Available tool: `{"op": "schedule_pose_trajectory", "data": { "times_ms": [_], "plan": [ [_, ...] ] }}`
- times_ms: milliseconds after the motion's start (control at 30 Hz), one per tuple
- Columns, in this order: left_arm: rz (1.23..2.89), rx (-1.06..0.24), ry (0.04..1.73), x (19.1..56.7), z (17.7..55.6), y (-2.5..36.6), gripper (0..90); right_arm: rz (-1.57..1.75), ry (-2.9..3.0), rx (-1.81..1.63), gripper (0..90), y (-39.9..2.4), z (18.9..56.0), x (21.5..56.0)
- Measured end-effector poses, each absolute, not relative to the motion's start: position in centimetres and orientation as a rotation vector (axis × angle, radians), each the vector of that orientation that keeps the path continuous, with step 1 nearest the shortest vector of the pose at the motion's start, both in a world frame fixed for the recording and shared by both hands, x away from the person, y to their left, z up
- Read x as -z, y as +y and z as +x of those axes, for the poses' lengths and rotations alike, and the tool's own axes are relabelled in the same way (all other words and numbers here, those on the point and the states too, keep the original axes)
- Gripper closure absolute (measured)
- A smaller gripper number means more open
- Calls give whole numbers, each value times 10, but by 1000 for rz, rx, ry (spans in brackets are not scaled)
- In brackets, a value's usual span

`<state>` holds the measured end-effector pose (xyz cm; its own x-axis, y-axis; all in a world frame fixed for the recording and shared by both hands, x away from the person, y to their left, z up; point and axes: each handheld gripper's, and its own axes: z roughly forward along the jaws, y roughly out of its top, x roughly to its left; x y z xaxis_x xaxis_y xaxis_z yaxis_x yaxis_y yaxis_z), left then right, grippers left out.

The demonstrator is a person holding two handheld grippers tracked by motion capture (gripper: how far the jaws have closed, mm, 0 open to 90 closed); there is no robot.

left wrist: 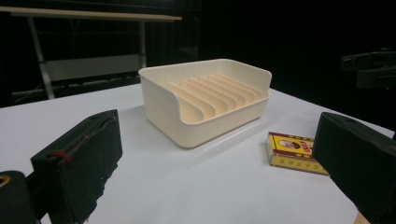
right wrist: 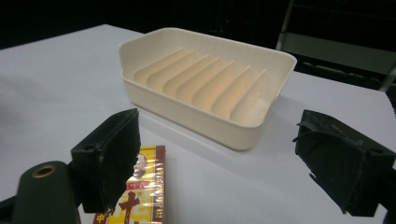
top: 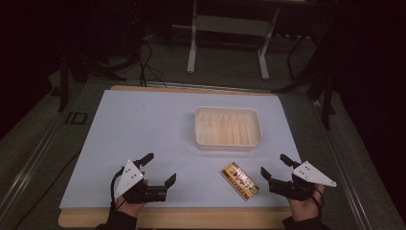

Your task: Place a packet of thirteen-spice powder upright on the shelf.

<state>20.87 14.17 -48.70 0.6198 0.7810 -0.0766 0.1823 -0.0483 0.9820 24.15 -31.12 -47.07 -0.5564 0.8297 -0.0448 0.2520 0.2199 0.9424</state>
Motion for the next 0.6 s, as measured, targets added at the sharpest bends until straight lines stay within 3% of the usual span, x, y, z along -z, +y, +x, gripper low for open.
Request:
{"op": "schedule_pose_trajectory", "data": {
  "times_ms": [233, 600],
  "plan": [
    [1592, -574, 817, 488, 208, 137, 27, 1005, 1984, -1318, 180, -312, 244, 470],
    [1609, -578, 834, 489, 209, 136, 27, 997, 1982, -1330, 165, -310, 241, 463]
  ]
}}
